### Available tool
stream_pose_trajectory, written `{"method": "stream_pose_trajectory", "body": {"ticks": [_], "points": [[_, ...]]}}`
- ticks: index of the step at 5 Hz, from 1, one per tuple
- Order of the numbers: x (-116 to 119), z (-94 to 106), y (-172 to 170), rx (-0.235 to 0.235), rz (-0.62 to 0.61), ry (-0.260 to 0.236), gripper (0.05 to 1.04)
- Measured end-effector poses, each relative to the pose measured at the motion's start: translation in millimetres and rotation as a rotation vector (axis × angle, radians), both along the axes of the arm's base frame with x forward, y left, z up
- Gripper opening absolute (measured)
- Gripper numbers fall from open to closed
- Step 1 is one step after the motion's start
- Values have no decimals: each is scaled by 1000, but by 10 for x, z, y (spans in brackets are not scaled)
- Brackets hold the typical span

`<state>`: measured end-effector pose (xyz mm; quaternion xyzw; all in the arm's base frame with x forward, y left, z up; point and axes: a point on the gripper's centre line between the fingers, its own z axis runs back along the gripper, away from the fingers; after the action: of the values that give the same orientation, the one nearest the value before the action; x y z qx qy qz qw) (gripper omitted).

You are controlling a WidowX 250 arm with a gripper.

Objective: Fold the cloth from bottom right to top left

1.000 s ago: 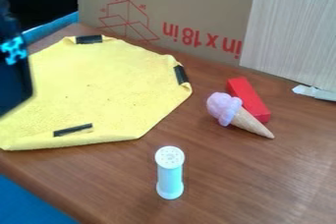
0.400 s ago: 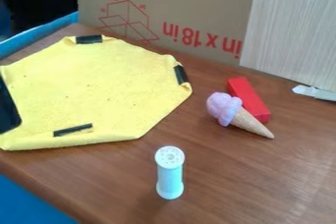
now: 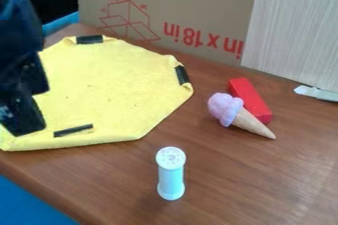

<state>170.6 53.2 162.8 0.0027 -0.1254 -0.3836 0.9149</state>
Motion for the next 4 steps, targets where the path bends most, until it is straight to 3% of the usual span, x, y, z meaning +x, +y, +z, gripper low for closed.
{"method": "stream_pose_trajectory", "body": {"ticks": [1,3,4], "points": [[191,-185,129,30,-81,-5,999],[397,-455,352,97,-51,6,999],[469,-562,433,154,-90,17,999]]}}
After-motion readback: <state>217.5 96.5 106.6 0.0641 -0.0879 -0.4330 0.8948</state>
